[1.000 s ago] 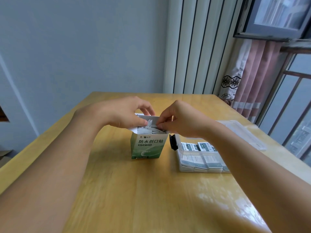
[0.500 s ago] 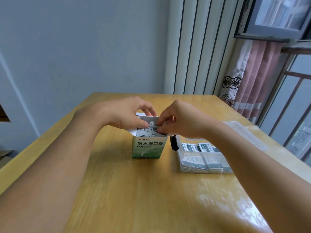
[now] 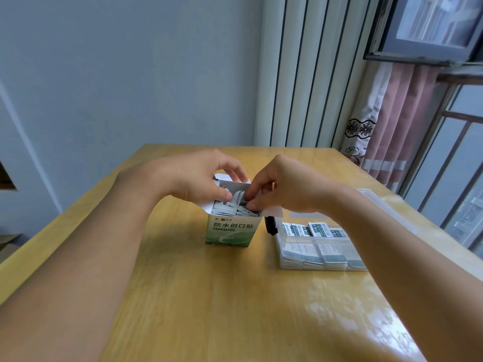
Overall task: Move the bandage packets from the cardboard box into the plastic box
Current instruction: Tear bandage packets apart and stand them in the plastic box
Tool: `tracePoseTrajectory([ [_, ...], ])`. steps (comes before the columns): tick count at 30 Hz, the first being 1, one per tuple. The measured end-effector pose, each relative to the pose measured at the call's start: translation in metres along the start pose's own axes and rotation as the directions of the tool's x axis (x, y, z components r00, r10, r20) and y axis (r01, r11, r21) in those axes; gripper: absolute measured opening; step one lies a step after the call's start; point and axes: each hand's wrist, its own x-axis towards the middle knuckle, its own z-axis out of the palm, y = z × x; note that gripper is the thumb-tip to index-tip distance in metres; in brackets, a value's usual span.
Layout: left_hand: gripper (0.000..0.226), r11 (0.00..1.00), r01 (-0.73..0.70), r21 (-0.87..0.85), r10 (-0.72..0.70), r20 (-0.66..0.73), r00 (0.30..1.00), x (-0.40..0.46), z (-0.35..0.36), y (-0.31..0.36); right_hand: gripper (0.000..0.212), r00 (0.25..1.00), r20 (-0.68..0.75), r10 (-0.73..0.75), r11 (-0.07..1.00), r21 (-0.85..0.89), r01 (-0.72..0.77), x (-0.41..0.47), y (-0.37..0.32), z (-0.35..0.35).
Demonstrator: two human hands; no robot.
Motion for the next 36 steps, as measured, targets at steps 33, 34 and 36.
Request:
tracePoseTrajectory([
  [33,0.064,0.588,-0.035,-0.808,-0.115,-0.127,0.985,0.004,-0.006,0.029,0.007,0.957,-0.290,-0.011,0.912,0.391,0.128,-0.022,0.001,-0.064],
  [34,0.069,0.493,0.002,-0.870,-0.051,-0.026,0.998,0.003,-0.002,0.039,0.006,0.965,-0.263,-0.015,0.900,0.417,0.128,-0.022,0.002,-0.063],
  [36,0.069,0.434,0.066,-0.898,0.043,0.094,0.995,0.002,0.008,0.050,0.005,0.965,-0.260,-0.014,0.925,0.364,0.112,-0.020,0.003,-0.061],
])
